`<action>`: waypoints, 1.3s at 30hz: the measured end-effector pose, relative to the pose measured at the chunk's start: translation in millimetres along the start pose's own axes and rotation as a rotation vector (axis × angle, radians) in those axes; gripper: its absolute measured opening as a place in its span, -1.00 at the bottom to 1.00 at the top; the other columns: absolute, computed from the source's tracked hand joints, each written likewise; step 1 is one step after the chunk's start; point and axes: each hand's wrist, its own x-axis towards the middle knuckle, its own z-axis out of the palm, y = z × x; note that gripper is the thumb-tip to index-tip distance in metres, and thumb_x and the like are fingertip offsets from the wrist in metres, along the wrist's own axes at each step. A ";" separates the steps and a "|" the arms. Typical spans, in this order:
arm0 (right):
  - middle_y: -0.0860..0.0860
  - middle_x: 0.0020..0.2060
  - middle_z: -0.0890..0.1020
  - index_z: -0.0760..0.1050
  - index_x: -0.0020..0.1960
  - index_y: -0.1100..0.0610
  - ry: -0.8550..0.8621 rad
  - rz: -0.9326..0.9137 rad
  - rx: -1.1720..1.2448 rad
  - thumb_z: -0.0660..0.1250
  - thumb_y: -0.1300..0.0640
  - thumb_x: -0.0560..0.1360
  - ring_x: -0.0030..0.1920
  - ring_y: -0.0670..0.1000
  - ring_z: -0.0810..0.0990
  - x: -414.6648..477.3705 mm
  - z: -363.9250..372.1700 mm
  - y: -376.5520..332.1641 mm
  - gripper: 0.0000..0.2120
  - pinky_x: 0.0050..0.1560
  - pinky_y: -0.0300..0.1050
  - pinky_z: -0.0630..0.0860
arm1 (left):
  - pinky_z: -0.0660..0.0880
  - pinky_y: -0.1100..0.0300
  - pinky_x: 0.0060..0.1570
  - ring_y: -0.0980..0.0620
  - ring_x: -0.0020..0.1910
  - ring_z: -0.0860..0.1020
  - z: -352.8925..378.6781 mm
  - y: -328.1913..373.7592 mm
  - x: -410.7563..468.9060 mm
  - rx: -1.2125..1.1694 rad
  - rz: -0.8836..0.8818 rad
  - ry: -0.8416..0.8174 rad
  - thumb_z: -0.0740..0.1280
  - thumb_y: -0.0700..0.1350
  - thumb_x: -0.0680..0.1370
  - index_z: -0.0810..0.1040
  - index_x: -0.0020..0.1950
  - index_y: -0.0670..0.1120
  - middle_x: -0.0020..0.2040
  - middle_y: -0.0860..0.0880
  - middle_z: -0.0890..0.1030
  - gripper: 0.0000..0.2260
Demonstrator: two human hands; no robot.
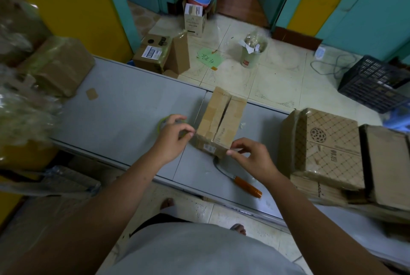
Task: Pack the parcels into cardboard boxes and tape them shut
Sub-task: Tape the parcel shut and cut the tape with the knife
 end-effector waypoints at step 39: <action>0.04 0.49 0.49 0.57 0.42 0.15 -0.033 -0.383 -0.273 0.55 0.23 0.50 0.60 0.02 0.30 11.7 5.7 -3.2 -0.50 0.60 -0.07 0.24 | 0.54 0.49 0.05 0.06 0.10 0.69 6.2 32.0 7.0 -0.253 -0.253 0.078 0.53 -0.24 0.56 0.66 0.29 -0.29 0.18 -0.23 0.71 -0.67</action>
